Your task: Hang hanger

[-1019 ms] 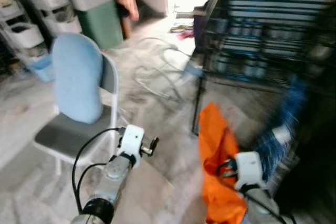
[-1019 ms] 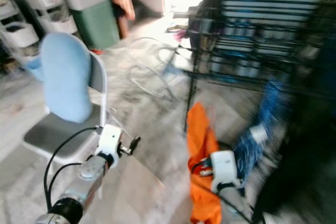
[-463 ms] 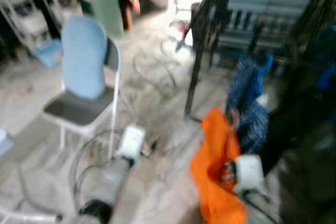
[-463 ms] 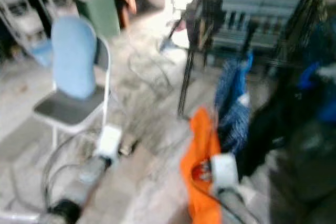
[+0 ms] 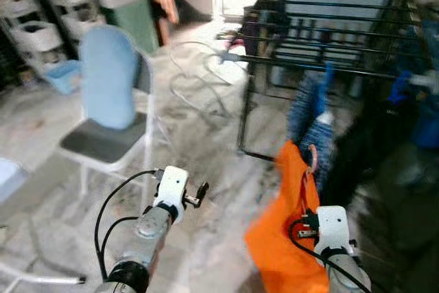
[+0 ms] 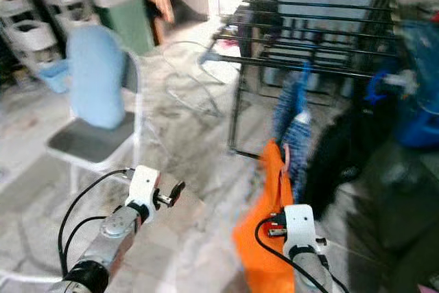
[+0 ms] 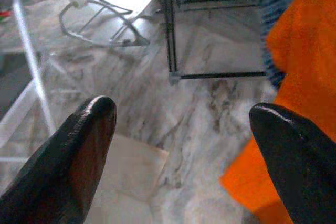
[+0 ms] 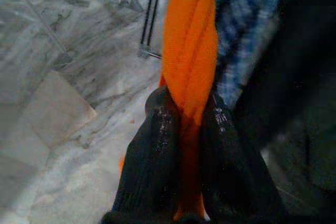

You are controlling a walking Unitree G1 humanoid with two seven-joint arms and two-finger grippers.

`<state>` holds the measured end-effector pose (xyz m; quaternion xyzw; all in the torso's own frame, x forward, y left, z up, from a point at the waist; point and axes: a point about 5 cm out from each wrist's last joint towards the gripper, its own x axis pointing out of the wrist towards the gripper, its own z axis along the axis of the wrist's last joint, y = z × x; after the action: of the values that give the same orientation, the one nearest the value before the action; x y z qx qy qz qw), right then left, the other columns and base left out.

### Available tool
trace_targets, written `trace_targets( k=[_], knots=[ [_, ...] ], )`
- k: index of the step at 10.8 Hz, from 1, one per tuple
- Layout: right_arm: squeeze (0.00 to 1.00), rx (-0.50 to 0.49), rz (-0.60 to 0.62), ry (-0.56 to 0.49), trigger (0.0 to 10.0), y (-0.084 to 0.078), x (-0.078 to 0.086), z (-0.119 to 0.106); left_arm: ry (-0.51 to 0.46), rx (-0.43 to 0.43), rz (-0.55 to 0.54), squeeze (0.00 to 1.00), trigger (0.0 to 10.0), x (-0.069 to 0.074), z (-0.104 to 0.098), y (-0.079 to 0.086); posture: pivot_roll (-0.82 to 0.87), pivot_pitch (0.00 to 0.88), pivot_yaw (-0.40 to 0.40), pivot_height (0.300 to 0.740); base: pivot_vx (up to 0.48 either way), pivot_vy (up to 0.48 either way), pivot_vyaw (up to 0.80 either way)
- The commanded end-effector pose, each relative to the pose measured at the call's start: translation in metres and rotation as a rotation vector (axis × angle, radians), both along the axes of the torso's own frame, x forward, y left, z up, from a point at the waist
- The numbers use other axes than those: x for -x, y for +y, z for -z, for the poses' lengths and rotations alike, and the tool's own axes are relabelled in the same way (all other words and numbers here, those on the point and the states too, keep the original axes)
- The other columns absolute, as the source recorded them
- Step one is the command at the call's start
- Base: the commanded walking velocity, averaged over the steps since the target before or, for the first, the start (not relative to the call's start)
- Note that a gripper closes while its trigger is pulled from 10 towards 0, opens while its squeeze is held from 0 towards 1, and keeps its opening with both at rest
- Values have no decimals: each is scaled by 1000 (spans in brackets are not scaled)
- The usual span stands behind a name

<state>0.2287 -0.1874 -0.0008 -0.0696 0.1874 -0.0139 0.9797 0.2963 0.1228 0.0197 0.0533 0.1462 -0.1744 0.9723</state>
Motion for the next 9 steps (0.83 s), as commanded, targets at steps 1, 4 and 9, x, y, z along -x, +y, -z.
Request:
trace_targets(
  k=[1,4,9],
  knots=[
    [0,-12,-24,-46,10000,9,-8,-9,3,-9,-7,0,10000,0,-1,8,-172,0,77,740,0,401,0],
    [0,-15,-24,-48,10000,11,-10,-10,1,-15,-2,0,10000,-2,-2,10,-175,0,82,740,0,401,0],
    [0,-17,-31,-35,10000,13,-8,-7,5,-25,8,0,10000,0,0,10,-174,0,86,740,0,410,0]
  ],
)
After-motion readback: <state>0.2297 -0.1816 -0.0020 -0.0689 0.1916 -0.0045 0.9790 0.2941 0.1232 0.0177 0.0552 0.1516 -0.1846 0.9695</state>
